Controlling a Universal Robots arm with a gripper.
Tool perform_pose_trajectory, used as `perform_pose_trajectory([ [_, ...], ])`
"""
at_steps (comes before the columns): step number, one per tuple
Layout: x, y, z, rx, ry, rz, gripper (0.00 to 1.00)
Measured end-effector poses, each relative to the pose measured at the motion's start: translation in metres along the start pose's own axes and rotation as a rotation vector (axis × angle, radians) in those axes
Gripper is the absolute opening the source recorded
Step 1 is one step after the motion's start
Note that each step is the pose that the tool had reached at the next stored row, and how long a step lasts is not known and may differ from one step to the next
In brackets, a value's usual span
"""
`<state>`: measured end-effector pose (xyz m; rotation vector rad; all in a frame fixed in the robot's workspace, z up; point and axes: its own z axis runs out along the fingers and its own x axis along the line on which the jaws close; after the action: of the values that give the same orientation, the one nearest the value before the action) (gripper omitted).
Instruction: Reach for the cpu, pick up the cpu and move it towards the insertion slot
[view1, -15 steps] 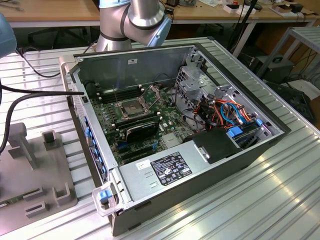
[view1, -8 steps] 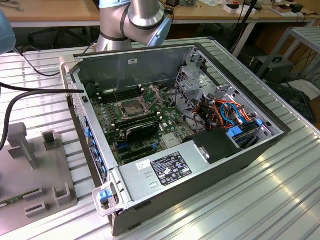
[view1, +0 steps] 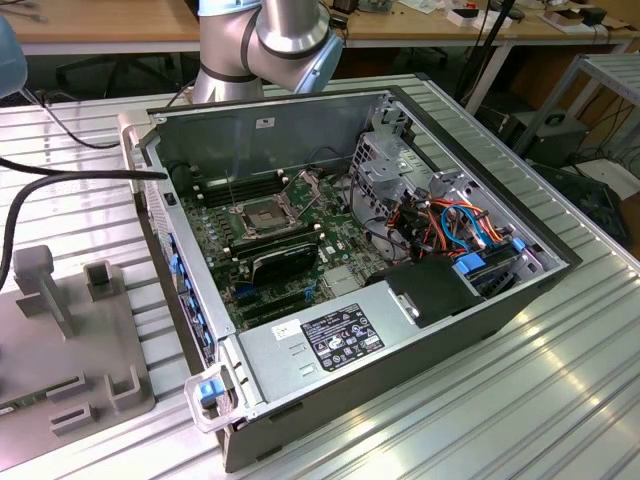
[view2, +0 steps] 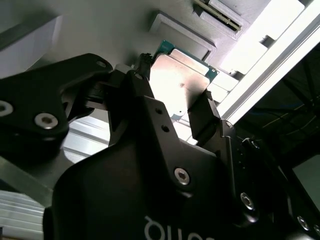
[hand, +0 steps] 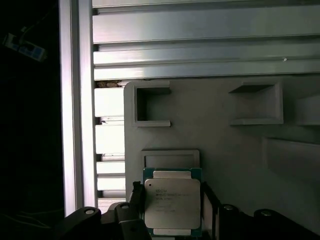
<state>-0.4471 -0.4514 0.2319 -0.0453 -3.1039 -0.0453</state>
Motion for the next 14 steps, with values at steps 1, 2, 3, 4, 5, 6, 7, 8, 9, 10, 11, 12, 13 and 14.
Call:
perform_pose_trajectory([
  [1,0.0001,0.0001,-0.0020,0.0000,0.0003,0.000,0.55],
  [2,0.0001,0.0001,-0.0035,0.0001,0.0005,0.000,0.55],
  [3,0.0002,0.0002,-0.0052,0.0000,0.0007,0.000,0.55],
  [4,0.0003,0.0002,-0.0067,0.0000,0.0009,0.000,0.55],
  [5,0.0003,0.0002,-0.0079,-0.0001,0.0012,0.000,0.55],
  [6,0.0003,0.0003,-0.0089,-0.0002,0.0014,0.000,0.55],
  [7,0.0004,0.0003,-0.0102,-0.0003,0.0018,0.000,0.55],
  [8,0.0004,0.0003,-0.0114,-0.0003,0.0022,0.000,0.55],
  [9,0.0004,0.0004,-0.0131,-0.0003,0.0028,0.000,0.55],
  [10,0.0005,0.0004,-0.0145,-0.0003,0.0033,0.000,0.55],
  [11,0.0005,0.0005,-0.0164,-0.0002,0.0038,0.000,0.55],
  [12,0.0006,0.0005,-0.0176,-0.0003,0.0042,0.000,0.55],
  [13,0.0006,0.0006,-0.0193,-0.0003,0.0046,0.000,0.55],
  [14,0.0007,0.0006,-0.0220,-0.0002,0.0053,0.000,0.55],
])
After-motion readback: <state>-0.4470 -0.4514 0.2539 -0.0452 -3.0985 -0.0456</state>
